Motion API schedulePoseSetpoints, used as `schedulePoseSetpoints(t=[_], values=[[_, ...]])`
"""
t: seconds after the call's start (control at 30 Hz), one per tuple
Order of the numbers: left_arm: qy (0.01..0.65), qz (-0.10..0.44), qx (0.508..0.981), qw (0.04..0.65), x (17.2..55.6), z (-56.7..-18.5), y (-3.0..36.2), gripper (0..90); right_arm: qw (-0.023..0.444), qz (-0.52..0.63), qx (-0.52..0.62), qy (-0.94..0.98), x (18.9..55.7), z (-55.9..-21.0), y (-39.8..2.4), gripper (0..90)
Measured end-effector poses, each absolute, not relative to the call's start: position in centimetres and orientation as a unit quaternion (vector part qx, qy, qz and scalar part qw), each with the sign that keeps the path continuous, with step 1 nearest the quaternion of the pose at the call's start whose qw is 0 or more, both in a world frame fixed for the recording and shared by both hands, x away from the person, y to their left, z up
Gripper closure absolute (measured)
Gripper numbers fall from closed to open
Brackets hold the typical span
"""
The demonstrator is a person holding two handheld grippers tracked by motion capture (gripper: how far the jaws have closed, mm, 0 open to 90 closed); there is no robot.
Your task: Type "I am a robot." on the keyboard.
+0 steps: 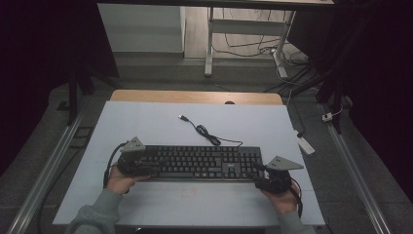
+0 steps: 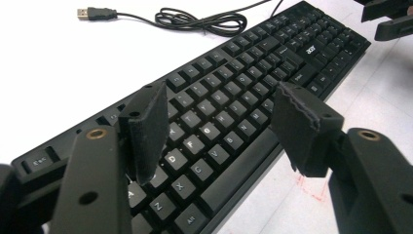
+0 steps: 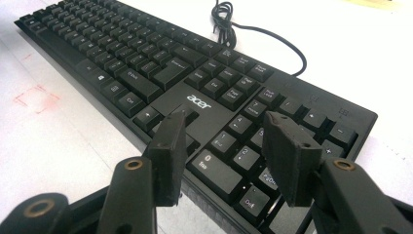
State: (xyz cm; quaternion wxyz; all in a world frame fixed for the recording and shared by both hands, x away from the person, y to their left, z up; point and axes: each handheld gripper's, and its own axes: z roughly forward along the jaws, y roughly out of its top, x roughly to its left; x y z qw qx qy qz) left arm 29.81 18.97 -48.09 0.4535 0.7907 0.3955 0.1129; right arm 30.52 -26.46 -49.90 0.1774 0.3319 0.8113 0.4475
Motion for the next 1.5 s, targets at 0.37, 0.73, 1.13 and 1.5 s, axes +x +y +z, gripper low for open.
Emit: schedulePoseSetpoints(t=[0.37,0.73,1.13,1.5], values=[[0.419,0.129,0.789,0.431,30.3,-48.7,19.8,45.0,0.183,0.444,0.331,0.812,30.4,-49.9,-26.3,51.1],[0.420,0.136,0.803,0.401,30.5,-49.2,20.6,77.7,0.182,0.446,0.326,0.814,30.4,-50.0,-26.1,50.6],[0.429,0.144,0.817,0.357,30.9,-50.4,20.6,88.9,0.184,0.445,0.326,0.813,30.4,-50.0,-26.0,50.1],[0.428,0.149,0.827,0.333,31.1,-51.0,20.3,88.7,0.186,0.439,0.324,0.817,30.5,-50.0,-26.0,49.7]])
